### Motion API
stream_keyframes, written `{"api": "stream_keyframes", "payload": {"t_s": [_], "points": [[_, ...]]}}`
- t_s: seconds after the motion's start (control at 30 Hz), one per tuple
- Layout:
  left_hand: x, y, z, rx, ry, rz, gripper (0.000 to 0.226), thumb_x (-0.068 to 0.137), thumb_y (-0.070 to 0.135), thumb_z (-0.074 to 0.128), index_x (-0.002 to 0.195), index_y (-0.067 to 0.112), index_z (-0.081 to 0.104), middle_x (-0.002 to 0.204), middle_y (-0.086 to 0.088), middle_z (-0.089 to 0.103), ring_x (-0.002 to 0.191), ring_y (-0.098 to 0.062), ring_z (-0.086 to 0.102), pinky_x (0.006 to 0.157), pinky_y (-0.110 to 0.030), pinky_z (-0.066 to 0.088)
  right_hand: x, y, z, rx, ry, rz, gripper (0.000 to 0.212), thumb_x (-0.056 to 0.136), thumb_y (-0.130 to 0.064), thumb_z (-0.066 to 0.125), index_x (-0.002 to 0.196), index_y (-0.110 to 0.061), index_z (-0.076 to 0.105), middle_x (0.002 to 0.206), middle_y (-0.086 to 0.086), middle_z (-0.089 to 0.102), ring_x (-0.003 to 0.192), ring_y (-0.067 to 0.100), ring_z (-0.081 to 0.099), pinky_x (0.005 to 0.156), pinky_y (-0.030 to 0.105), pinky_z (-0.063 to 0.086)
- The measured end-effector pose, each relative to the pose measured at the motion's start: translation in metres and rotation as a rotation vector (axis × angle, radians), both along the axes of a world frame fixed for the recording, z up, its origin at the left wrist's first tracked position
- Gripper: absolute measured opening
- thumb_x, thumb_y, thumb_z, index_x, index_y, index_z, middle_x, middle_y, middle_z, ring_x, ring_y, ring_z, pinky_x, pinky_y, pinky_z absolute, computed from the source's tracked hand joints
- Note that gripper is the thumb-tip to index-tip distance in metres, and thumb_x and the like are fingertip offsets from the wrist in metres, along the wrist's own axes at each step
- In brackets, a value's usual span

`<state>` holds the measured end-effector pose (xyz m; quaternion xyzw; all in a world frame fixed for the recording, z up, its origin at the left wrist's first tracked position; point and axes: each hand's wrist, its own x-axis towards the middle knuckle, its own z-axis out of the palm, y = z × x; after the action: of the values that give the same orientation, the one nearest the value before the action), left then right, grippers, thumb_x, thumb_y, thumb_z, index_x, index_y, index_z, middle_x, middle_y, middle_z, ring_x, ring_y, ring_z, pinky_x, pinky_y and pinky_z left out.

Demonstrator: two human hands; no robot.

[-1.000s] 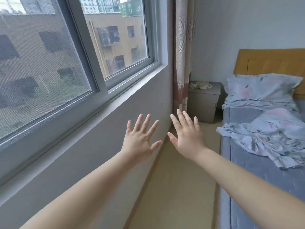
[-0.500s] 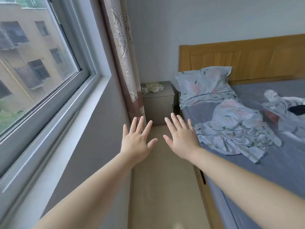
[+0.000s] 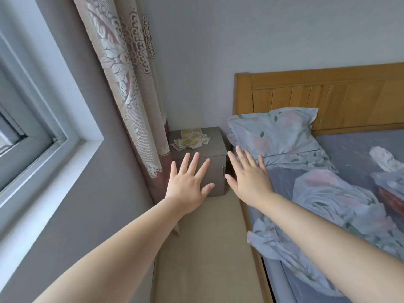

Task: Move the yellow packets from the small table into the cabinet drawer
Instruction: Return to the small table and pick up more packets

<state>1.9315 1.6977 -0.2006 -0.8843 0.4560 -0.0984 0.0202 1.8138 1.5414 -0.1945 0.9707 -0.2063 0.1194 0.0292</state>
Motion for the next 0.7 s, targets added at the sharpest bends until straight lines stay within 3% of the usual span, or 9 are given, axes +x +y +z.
{"api": "stream_keyframes", "payload": {"t_s": [0.33,0.7], "points": [[0.244,-0.181,-0.031,0.029,0.029,-0.036,0.068,0.095,0.062,0.014,0.152,0.030,-0.006,0.161,-0.003,-0.009,0.147,-0.027,-0.011,0.116,-0.054,0.000,0.235,-0.166,-0.030,-0.023,0.068,-0.046,0.065,0.099,-0.051,0.020,0.153,-0.021,0.002,0.160,0.005,-0.002,0.148,0.023,0.002,0.117,0.049,0.003],[0.453,-0.339,-0.086,0.154,0.221,-0.016,0.066,0.097,0.058,0.012,0.150,0.032,-0.016,0.159,-0.002,-0.017,0.147,-0.026,-0.013,0.116,-0.053,-0.002,0.449,-0.318,-0.088,0.068,0.237,-0.018,0.065,0.099,-0.050,0.021,0.153,-0.017,0.007,0.160,0.009,0.003,0.147,0.026,0.007,0.117,0.048,0.008]]}}
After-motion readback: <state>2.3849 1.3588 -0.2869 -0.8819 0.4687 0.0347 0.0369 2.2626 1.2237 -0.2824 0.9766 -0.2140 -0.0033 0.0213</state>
